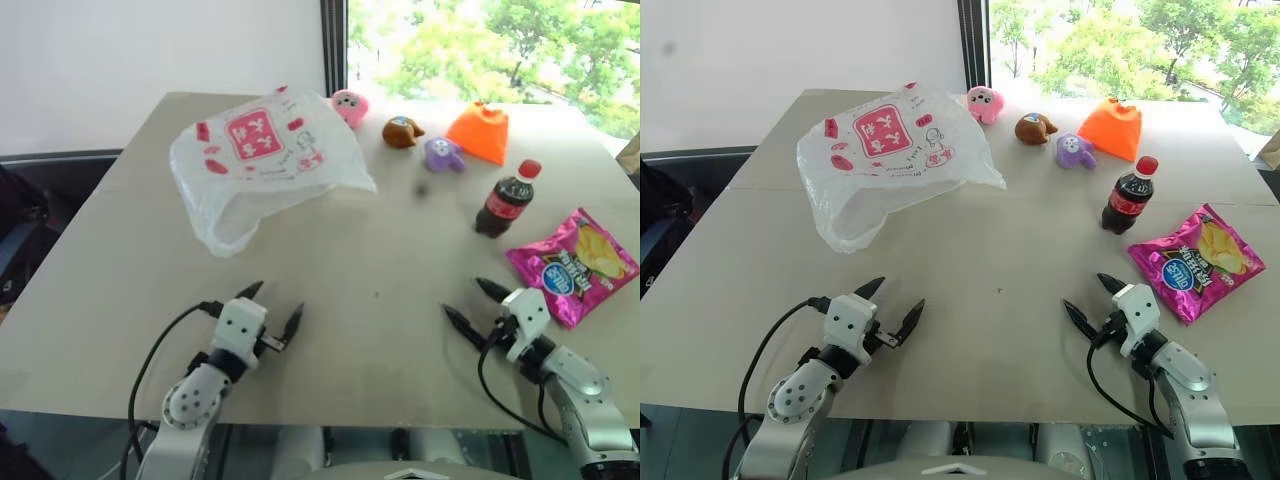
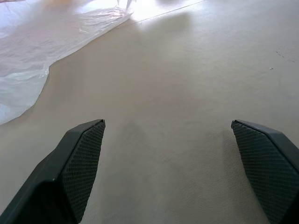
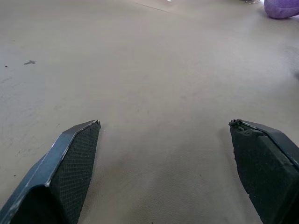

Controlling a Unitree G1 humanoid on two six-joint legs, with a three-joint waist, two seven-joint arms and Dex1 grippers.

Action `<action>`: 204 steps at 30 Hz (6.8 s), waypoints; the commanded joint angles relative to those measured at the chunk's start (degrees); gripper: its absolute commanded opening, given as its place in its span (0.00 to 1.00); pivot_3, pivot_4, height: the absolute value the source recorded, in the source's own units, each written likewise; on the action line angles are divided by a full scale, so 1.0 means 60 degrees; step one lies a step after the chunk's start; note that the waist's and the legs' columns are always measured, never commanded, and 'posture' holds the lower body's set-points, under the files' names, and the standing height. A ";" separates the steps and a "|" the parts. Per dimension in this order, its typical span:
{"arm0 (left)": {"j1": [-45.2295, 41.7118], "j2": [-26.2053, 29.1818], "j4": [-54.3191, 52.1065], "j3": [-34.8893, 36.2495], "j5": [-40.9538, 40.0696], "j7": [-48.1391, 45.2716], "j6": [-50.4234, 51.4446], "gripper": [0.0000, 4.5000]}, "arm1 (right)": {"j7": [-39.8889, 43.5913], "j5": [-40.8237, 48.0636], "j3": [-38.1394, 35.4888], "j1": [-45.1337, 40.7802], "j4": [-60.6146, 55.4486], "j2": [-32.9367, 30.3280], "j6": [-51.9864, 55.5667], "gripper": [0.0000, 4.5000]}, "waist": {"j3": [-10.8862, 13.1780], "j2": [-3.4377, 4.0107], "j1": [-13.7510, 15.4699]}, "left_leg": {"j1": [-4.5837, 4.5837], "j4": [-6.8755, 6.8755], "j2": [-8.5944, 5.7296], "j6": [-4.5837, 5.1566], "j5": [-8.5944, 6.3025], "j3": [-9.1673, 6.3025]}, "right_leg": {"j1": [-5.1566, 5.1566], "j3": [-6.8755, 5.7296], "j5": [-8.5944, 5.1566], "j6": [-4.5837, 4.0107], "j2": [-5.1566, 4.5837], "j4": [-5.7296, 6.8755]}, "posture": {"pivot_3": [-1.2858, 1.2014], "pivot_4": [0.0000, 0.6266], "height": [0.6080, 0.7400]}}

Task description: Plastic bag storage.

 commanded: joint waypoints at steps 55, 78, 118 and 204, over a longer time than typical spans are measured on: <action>-0.3887 -0.0438 0.1838 0.2246 0.1278 0.3167 0.1099 1.00 | 0.1502 0.0446 0.1366 -0.1210 -0.2339 -0.0639 0.1846 1.00 | 0.0054 -0.0046 0.0054 | -0.0021 0.0020 -0.0011 -0.0047 0.0028 -0.0003 | -0.0009 -0.0006 0.0024 0.0040 0.0034 0.0009 | 0.52 0.24 1.00; -0.4450 -0.0444 0.1879 0.2083 -0.0154 0.2076 0.0893 0.01 | -0.1619 -0.1691 -0.1083 -0.0976 -0.2370 -0.0643 0.0831 1.00 | 0.0058 -0.0050 0.0142 | -0.0026 0.0025 -0.0011 -0.0061 0.0028 0.0028 | -0.0011 -0.0010 0.0025 0.0047 0.0041 0.0018 | 0.52 0.24 1.00; -0.3495 -0.0887 -0.0783 0.2027 -0.2072 0.1268 0.2721 0.00 | -0.6802 -0.2698 -0.3984 -0.5185 0.0257 -0.1174 0.1348 0.02 | 0.0140 0.0017 -0.0064 | 0.0007 0.0034 -0.0017 -0.0116 0.0058 0.0036 | -0.0035 0.0071 0.0017 0.0056 0.0068 0.0103 | 0.52 0.24 1.00; -0.2972 -0.0788 -0.0628 0.1636 -0.3016 0.0028 0.2426 0.00 | -0.0494 0.0555 0.3463 -0.5580 -0.1023 -0.0041 0.8499 0.10 | 0.0179 -0.0066 -0.0069 | -0.0152 0.0155 0.0003 -0.0114 0.0059 -0.0073 | -0.0135 -0.0020 0.0019 0.0047 0.0074 0.0189 | 0.52 0.24 1.00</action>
